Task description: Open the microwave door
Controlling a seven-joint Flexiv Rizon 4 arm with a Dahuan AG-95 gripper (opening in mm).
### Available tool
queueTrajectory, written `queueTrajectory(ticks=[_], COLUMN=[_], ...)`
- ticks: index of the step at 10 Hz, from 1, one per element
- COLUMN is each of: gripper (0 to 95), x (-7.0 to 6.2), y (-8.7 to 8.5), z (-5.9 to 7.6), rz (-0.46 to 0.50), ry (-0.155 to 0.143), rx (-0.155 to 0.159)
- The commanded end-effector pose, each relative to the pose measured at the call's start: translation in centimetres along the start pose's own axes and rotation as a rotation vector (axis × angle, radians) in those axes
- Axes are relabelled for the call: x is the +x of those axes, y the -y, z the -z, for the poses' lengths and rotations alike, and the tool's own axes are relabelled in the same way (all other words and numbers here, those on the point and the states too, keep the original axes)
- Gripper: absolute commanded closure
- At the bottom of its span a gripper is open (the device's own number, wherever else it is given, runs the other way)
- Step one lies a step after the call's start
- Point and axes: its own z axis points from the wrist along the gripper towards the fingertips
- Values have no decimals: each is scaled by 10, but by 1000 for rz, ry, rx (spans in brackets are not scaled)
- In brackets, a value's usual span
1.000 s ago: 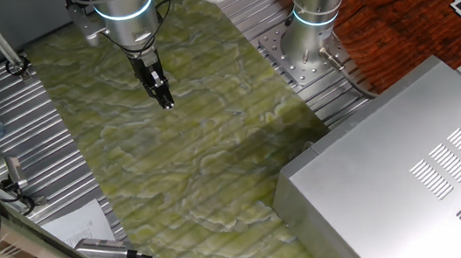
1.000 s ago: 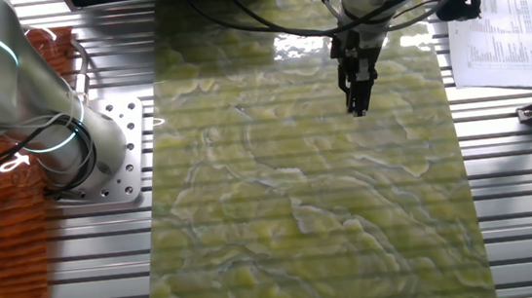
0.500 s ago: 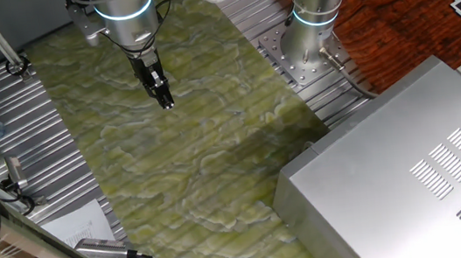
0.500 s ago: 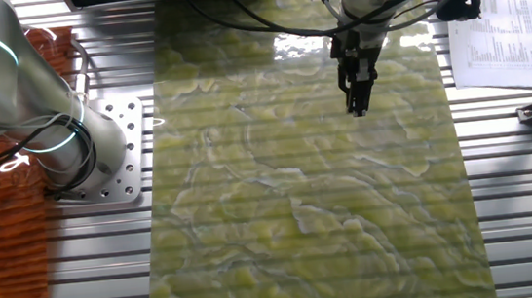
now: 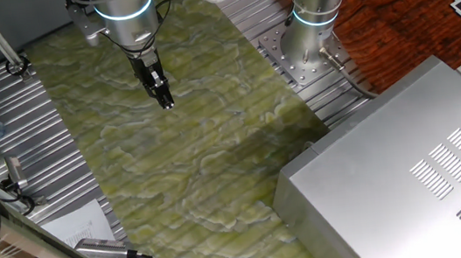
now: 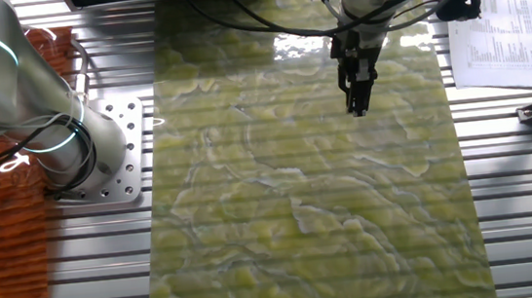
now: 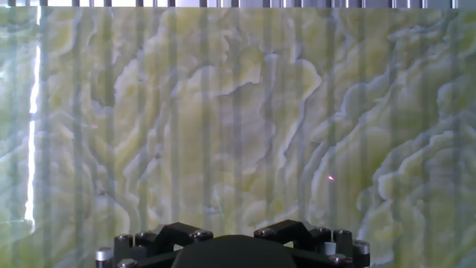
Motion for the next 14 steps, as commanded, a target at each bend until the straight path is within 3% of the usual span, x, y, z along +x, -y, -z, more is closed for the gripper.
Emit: queueTrajectory(ticks=[1,2,14], gripper=[0,950,950], x=[0,0,1], y=[0,0,-1], z=[0,0,1], rz=[0,424,441], ry=[0,36,32], rx=[0,15,13])
